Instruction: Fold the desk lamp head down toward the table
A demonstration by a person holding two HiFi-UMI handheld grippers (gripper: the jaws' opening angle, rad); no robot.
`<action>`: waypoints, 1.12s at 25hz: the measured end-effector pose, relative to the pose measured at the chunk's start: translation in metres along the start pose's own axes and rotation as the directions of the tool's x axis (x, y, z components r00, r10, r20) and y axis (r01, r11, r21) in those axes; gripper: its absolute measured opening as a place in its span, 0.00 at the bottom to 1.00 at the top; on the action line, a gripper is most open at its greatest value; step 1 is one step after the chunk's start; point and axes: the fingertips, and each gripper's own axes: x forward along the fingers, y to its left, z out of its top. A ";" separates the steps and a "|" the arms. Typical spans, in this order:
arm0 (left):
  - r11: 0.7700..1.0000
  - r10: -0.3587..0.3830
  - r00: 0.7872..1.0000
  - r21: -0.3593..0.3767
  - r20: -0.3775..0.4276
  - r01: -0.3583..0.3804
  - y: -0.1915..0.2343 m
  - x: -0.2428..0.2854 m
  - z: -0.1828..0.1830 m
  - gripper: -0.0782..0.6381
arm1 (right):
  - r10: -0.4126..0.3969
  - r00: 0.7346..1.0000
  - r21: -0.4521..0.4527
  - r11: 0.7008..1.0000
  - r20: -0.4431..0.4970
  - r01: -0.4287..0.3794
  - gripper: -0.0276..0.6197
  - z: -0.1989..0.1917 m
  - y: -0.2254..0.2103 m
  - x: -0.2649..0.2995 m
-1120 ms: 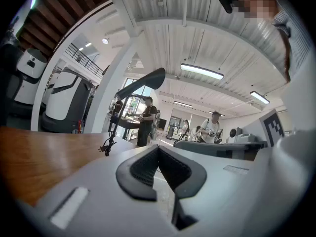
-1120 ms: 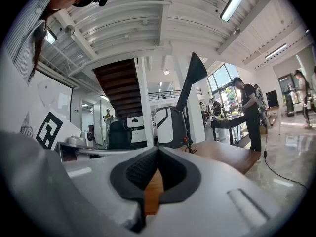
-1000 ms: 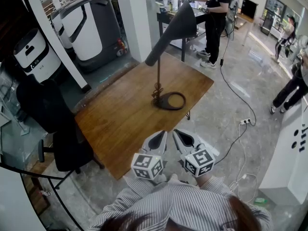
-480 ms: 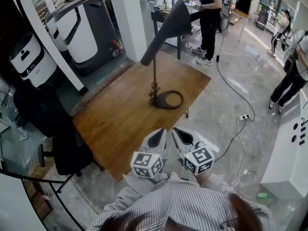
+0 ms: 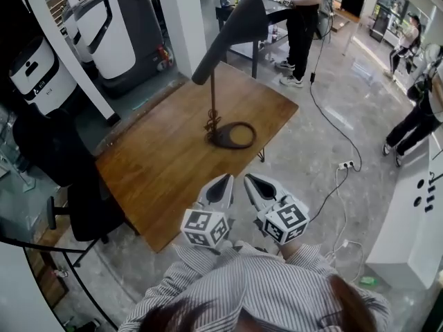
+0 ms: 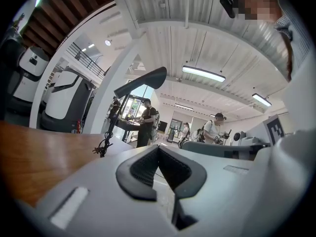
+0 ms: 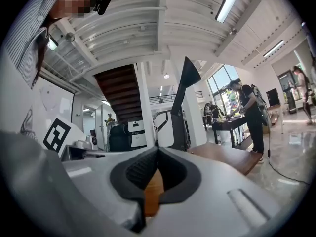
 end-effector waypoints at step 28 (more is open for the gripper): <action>0.989 -0.027 0.999 0.149 0.036 0.021 0.117 0.115 0.063 0.11 | -0.037 0.999 -0.085 0.996 -0.014 0.036 0.05 0.017 -0.084 0.158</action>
